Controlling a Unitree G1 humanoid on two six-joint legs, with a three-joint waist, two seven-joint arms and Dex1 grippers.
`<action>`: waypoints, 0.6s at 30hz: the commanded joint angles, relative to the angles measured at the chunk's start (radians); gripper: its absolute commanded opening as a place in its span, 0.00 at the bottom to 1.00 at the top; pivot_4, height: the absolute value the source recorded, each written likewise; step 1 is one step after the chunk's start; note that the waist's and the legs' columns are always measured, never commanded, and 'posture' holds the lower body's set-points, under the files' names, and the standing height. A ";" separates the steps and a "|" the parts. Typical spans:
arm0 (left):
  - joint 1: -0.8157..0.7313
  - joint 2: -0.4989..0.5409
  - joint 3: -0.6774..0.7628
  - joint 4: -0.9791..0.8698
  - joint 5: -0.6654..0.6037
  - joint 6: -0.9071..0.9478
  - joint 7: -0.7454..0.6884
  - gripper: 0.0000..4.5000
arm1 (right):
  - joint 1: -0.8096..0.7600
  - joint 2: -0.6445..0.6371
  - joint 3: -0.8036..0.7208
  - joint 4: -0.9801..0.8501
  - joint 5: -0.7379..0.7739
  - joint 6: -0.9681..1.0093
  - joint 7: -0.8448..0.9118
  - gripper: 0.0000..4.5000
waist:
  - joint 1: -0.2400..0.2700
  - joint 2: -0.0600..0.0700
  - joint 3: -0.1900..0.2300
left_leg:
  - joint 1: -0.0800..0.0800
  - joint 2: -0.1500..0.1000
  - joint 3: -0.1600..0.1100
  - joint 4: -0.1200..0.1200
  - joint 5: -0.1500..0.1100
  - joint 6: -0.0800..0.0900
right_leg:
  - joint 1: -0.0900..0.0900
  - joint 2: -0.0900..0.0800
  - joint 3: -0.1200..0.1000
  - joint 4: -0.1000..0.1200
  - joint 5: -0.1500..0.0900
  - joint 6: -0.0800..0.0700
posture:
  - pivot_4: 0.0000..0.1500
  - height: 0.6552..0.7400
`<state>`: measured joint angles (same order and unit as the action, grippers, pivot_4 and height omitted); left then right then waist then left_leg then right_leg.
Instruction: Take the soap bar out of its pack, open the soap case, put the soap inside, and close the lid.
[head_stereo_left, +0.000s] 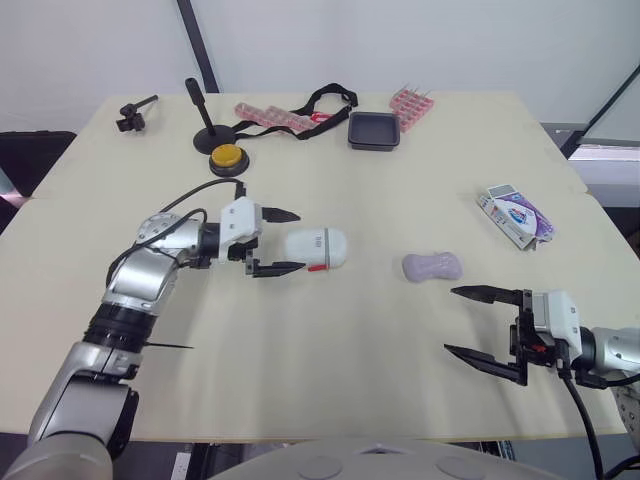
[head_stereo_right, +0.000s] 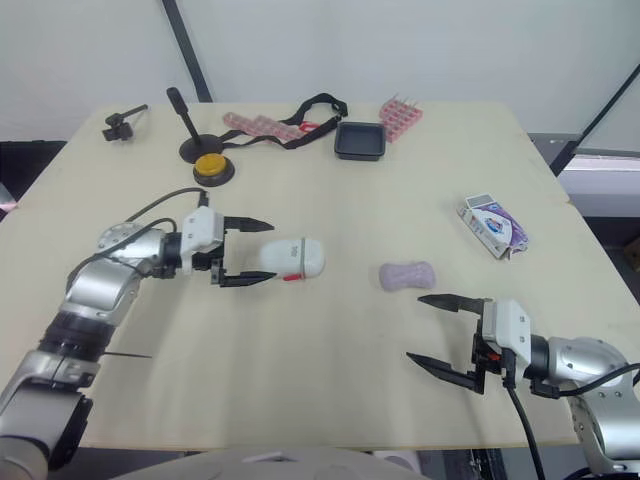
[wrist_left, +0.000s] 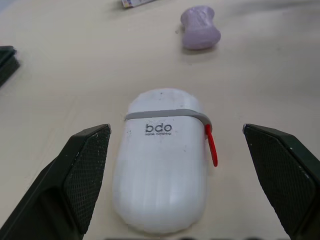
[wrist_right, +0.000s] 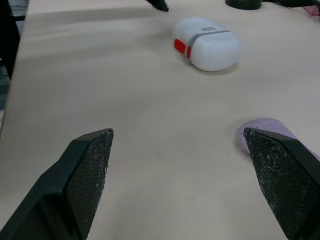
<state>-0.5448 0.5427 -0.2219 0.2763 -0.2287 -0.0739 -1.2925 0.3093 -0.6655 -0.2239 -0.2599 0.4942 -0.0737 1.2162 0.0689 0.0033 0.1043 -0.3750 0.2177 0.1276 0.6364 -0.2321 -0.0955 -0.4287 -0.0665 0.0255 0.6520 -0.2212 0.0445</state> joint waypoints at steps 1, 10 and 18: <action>-0.068 -0.009 -0.044 0.078 0.046 -0.027 -0.060 1.00 | -0.007 -0.017 -0.037 -0.041 0.019 0.008 -0.028 1.00 | 0.000 0.000 0.000 | 0.000 0.000 0.000 0.000 0.000 0.000 | 0.000 0.000 0.000 0.000 0.000 0.000 | 1.00 0.87; -0.140 -0.060 -0.097 0.262 0.165 -0.159 -0.045 1.00 | 0.051 -0.010 -0.049 -0.088 0.031 0.027 -0.059 1.00 | 0.014 0.000 0.000 | 0.000 -0.001 0.000 0.000 0.000 0.000 | 0.002 0.000 0.000 0.000 0.000 0.000 | 1.00 0.87; -0.137 -0.084 -0.075 0.298 0.171 -0.140 -0.013 1.00 | 0.093 -0.004 -0.040 -0.115 0.017 0.016 -0.089 1.00 | 0.011 -0.002 0.001 | -0.001 0.000 0.000 -0.001 0.000 0.000 | 0.003 -0.001 0.000 0.000 0.000 0.000 | 1.00 0.87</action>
<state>-0.6804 0.4528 -0.3147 0.5812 -0.0471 -0.2189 -1.3022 0.3997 -0.6686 -0.2450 -0.3430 0.5044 -0.0433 1.1356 0.0796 0.0018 0.1048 -0.3756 0.2173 0.1275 0.6358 -0.2321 -0.0957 -0.4261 -0.0670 0.0259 0.6517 -0.2212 0.0446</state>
